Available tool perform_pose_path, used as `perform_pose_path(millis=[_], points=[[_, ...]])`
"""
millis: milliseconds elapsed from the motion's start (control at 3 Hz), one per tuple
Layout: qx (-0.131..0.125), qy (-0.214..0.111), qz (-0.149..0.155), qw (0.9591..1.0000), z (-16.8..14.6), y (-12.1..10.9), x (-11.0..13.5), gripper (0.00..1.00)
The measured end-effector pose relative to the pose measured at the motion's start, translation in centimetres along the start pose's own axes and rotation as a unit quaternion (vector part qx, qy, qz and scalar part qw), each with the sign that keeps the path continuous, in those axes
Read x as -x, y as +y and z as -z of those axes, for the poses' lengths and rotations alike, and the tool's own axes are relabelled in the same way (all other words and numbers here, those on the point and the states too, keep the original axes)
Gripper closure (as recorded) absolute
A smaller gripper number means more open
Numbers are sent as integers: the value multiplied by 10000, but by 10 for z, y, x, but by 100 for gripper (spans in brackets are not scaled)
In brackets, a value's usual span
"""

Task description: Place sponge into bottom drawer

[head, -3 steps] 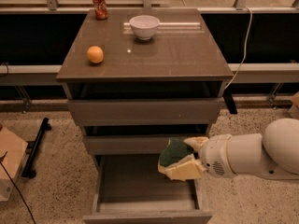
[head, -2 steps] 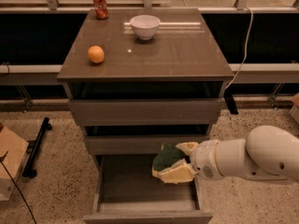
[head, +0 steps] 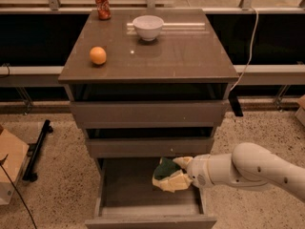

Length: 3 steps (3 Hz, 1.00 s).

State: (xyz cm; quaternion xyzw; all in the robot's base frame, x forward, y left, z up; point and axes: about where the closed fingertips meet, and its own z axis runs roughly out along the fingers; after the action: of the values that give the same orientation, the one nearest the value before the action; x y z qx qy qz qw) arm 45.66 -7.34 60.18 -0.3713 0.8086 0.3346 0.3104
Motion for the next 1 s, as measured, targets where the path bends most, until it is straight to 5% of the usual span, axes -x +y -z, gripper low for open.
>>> perform_pose_path(millis=[667,1000], points=[[281,-151,-789,9964,-52,-77,-82,100],[291,-139,-793,9963,-57,-76,-86,100]])
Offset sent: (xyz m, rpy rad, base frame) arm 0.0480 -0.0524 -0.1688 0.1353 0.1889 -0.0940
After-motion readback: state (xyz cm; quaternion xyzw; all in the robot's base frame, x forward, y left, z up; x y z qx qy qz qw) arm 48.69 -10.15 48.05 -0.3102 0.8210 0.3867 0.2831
